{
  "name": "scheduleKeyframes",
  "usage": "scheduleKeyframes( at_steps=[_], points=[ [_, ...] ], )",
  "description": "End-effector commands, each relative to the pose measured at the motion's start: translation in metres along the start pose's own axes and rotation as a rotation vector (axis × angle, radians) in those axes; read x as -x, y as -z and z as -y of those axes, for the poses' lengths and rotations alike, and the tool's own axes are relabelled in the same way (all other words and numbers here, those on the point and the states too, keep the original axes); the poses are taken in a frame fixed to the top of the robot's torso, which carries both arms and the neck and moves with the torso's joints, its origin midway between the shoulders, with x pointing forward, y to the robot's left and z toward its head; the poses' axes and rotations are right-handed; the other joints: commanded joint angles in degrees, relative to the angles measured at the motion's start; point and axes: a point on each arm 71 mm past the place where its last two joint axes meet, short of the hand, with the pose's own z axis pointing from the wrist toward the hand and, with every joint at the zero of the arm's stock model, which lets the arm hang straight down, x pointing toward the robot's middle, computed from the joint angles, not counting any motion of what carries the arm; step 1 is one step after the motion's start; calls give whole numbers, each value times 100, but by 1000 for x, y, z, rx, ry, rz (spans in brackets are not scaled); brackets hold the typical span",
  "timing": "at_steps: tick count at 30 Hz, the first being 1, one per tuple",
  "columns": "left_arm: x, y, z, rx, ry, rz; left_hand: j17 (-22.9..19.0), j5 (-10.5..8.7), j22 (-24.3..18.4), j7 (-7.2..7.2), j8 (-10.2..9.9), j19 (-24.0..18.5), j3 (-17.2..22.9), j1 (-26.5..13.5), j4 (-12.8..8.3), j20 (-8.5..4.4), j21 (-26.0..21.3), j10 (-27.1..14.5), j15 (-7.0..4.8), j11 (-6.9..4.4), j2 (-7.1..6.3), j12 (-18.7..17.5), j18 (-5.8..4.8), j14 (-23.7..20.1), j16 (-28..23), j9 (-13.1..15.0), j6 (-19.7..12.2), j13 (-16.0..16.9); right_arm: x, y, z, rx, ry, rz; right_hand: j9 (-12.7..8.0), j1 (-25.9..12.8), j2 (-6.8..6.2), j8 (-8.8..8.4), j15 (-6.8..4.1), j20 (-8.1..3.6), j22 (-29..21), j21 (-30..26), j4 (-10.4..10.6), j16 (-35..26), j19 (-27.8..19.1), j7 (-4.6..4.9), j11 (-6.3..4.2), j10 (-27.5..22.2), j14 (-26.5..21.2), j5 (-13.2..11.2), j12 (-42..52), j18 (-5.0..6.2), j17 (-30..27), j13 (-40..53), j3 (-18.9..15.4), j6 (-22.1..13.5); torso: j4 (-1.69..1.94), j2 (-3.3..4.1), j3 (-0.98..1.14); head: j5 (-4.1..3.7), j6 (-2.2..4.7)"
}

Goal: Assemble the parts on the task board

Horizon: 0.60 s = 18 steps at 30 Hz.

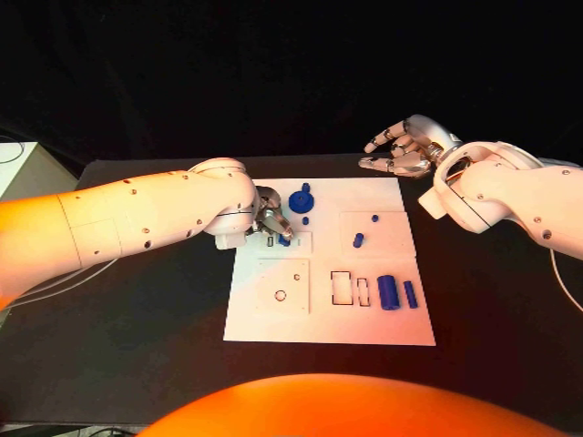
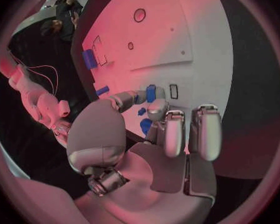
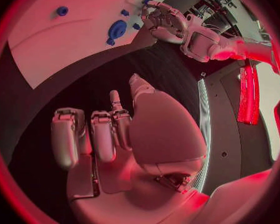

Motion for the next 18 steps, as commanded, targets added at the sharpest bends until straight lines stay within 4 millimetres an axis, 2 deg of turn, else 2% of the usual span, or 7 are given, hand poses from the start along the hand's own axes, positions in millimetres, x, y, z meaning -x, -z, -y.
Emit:
scheduleKeyframes(
  at_steps=[1,12,18],
  points=[
    [-8,-2,2,4,-28,-54,1500,20,548,-355,28,38,533,37,-581,11,21,41,-36,-24,141,23,-33,613,35,907,392,11,-1,0,-1,7,7,-14,10,-65,-6,21,21,29,1047,-38,20,-26,306,2,47,130,444,20,-25,37,903,1037,17,-56,-5,-1,3,-1,1],
    [-9,-3,3,9,-36,-66,1509,1,557,-379,49,45,443,7,-542,6,22,71,-46,-41,176,28,-35,616,40,917,446,23,-1,0,0,7,7,-13,10,-65,-6,21,21,29,1047,-38,20,-26,306,2,47,130,444,20,-25,37,903,1037,17,-56,0,-2,1,-9,1],
    [-9,-4,5,8,-34,-63,1509,-55,552,-403,37,45,227,-24,-449,-10,14,103,-61,-59,281,10,-34,616,40,905,490,15,-1,1,0,7,7,-13,10,-65,-6,21,21,29,1047,-38,20,-26,306,2,47,130,444,20,-25,37,903,1037,17,-56,-1,-1,1,-11,1]
  ],
)
